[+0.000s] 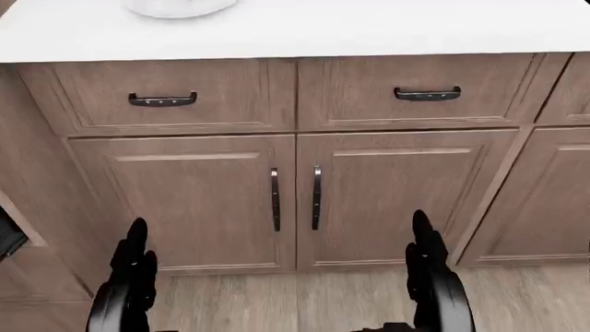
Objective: Place the broccoli on the rack of the oven.
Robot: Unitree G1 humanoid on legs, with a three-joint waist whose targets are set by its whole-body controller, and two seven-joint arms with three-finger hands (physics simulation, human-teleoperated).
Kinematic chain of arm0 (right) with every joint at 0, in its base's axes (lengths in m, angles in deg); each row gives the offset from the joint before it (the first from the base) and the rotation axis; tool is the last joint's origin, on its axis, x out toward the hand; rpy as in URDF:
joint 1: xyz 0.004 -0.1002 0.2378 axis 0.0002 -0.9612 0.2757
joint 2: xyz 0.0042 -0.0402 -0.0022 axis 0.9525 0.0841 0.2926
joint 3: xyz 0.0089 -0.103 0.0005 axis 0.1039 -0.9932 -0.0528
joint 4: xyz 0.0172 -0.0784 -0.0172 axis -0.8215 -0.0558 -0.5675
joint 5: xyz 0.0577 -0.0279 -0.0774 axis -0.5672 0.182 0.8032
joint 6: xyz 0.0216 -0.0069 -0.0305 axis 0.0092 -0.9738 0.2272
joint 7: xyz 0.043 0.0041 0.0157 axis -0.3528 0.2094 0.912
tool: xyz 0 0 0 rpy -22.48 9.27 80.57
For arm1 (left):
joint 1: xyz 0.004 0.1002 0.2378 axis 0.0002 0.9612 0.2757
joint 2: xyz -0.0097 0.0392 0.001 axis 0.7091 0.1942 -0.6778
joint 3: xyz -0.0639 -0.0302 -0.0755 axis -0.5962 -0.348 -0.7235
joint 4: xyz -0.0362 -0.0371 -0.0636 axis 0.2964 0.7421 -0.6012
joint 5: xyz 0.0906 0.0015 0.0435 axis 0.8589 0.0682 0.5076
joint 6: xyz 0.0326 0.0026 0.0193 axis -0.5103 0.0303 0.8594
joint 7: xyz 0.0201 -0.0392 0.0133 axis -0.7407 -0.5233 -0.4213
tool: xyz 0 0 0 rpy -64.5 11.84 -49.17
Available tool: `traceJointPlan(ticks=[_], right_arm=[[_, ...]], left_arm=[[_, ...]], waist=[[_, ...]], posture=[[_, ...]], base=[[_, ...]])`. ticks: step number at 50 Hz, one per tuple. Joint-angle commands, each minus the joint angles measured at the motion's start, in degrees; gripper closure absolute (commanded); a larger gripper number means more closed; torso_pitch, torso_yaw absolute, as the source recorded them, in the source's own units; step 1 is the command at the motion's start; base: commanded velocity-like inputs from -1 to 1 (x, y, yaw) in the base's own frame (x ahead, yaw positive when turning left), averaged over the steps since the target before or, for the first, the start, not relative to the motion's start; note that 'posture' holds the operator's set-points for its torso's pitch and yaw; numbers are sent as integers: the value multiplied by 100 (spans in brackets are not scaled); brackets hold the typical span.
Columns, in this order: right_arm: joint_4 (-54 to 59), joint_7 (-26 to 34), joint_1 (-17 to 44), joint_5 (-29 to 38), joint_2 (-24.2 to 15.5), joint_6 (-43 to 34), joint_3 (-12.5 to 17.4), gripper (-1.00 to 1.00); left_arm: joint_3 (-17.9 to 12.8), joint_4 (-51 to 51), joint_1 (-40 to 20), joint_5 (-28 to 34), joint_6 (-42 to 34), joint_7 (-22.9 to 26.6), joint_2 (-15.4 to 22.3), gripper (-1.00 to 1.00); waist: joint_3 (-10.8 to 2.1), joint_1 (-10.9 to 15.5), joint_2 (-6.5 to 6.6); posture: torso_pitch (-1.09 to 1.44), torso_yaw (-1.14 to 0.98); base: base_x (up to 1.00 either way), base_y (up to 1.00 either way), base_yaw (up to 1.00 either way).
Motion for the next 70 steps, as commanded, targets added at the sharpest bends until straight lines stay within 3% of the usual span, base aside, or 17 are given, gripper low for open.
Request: traceJointPlan(ticks=[1, 3, 4, 5, 7, 8, 18, 24, 30, 39, 50, 66, 67, 70], right_arm=[[-404, -79, 176, -44, -13, 404, 74, -100], [-386, -114, 176, -46, -24, 436, 87, -100], [-358, -118, 184, -50, -32, 456, 97, -100], [-369, -131, 172, -37, -33, 454, 92, -100], [-316, -132, 183, -41, -40, 499, 101, -100], [-237, -137, 198, -36, -42, 561, 107, -100], [-215, -194, 322, -3, -76, 503, 130, -100], [-382, -358, 770, 11, -150, 20, 207, -100], [-888, -400, 1116, 17, -271, -741, 298, -100], [-1309, -454, 1923, -72, -573, -1734, 525, -100], [-1770, -434, 2809, -305, -938, -2863, 744, -100], [-2647, -591, 3115, -723, -1260, -3707, 981, -100], [-2675, -589, 3129, -742, -1275, -3730, 985, -100], [-2772, -607, 3141, -789, -1304, -3812, 1010, -100]], left_arm=[[-14, -719, -116, -64, 119, 8, 17, -100], [-27, -742, -115, -71, 97, 13, 22, -100], [-31, -724, -120, -70, 113, 20, 24, -100], [-39, -670, -130, -66, 159, 25, 29, -100], [-61, -604, -162, -73, 198, 27, 36, -100], [-76, -528, -191, -76, 249, 32, 45, -100], [-134, -481, -334, -91, 223, -35, 72, -100], [-380, -69, -990, -284, 107, -144, 259, -100], [-467, 5, -1483, -416, -210, -226, 417, -100], [-620, -565, -2350, -624, -1377, -423, 716, -100], [-755, -683, -3274, -911, -2264, -505, 1041, -100], [-850, -1127, -3482, -1150, -2769, -635, 1227, -100], [-857, -1263, -3496, -1181, -2902, -661, 1241, -100], [-872, -1309, -3485, -1205, -2928, -668, 1255, -100]], waist=[[-5, -12, -45], [-356, 39, 2], [-298, 36, -1], [-92, 37, -37], [-395, 47, -45], [-426, 49, -42], [-478, 42, -25], [-538, 52, -18], [-554, 51, -17], [-524, 48, -15], [-485, 51, -12], [-428, 68, -27], [-553, 57, -5], [-388, 41, 10]], posture=[[0, 0], [0, 0], [0, 0], [0, 0], [0, 0], [0, 0], [0, 0], [0, 0], [0, 0], [0, 0], [0, 0], [0, 0], [0, 0], [0, 0]], base=[[0, 0, 0], [0, 0, 0], [0, 0, 0], [0, 0, 0], [0, 0, 0], [0, 0, 0], [0, 0, 0], [0, 0, 0], [0, 0, 0], [0, 0, 0], [0, 0, 0], [0, 0, 0], [8, 0, 0], [12, 0, 0]])
